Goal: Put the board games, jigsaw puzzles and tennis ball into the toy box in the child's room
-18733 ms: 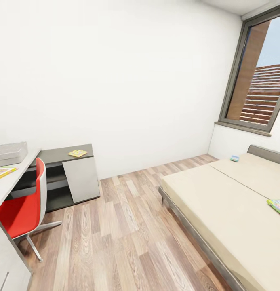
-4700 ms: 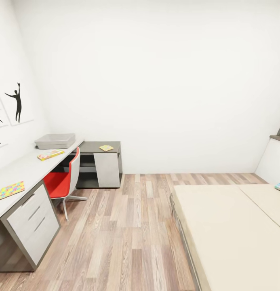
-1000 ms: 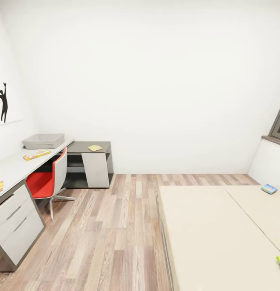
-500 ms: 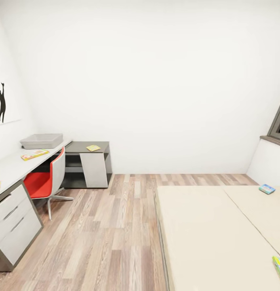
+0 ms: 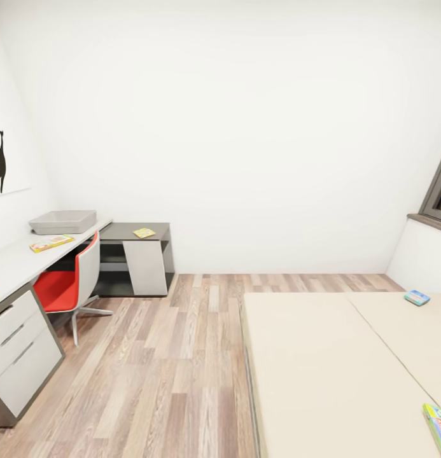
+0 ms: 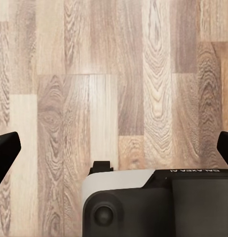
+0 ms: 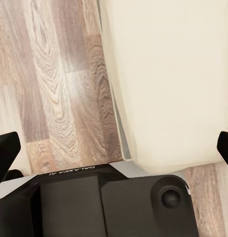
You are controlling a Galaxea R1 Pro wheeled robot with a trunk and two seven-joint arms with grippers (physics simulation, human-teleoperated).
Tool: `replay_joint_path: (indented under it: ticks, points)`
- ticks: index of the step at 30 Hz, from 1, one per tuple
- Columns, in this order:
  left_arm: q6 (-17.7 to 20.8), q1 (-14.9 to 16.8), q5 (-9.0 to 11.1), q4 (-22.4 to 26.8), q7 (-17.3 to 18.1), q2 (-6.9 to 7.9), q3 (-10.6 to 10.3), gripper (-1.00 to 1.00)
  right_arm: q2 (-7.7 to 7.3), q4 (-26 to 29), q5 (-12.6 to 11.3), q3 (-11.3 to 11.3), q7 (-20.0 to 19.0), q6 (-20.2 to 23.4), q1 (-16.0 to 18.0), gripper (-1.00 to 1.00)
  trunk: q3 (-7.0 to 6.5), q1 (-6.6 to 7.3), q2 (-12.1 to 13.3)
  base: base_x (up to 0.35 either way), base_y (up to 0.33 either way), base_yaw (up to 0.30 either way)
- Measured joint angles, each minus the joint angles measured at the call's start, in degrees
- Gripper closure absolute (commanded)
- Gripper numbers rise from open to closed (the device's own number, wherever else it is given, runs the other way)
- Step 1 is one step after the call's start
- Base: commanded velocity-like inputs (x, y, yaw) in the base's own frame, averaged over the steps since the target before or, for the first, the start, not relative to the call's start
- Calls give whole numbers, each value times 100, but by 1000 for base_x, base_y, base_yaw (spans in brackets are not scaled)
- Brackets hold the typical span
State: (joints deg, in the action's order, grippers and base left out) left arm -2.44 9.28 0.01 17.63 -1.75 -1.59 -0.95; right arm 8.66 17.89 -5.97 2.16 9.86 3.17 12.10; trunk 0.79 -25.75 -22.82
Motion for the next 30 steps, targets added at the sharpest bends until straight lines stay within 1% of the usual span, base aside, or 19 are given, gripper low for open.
replay_joint_path:
  ticks: [11,30]
  points:
    - [0,-1,0,-1,0,0,0,-100,1,-1,4,3,-11,1,-1,-100,38,0,3,0,-82,0]
    - [0,-1,0,-1,0,0,0,-100,3,-1,8,-1,-12,1,-5,-100,209,0,4,0,-82,0]
